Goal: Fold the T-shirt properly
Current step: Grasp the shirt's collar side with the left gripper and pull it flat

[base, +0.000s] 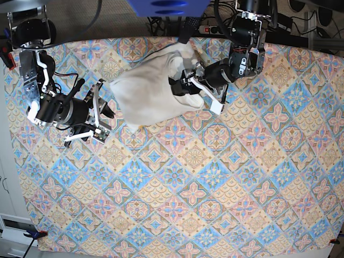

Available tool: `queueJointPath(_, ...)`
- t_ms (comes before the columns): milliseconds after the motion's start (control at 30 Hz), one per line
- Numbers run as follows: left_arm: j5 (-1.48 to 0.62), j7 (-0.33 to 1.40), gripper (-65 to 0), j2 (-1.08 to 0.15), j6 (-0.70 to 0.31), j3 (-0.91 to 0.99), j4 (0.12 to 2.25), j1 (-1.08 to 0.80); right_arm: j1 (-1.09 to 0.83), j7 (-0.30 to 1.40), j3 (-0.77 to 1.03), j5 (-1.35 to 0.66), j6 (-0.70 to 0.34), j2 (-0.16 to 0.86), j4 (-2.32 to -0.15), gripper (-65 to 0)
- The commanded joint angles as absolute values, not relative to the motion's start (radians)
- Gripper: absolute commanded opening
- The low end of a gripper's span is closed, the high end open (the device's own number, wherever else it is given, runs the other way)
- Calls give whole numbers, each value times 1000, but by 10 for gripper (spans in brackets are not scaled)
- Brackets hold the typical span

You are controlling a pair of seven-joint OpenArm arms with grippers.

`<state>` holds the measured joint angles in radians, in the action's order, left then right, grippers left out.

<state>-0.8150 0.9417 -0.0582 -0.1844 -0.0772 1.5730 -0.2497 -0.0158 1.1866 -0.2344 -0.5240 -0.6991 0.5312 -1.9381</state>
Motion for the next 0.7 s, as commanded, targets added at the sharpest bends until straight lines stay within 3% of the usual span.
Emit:
queueJointPath(0,-831,935,-394,-56,-194,-77,1577,-234,1,1171,-225,-530,-698,544,-1952,-426)
queueJointPath(100,-835,937,-584,-56,-194,-77,1501,-205,1,1171,-225,-530,-698,544,-1952,-426)
queueJointPath(167,-835,937,-650,-58,-194,-77,1465,-186,1,1171,-225,-530,-698,544,-1954,-426)
queueJointPath(333,-834,964,-650,-74,-259,-120,1544,-208,-2,1171,-223,-530,-698,544,-1954,-426)
queueJointPath(667,-835,969,-650,-197,-268,-176,1733,-306,-25,1176,-150,-532,-698,544,-1954,-426)
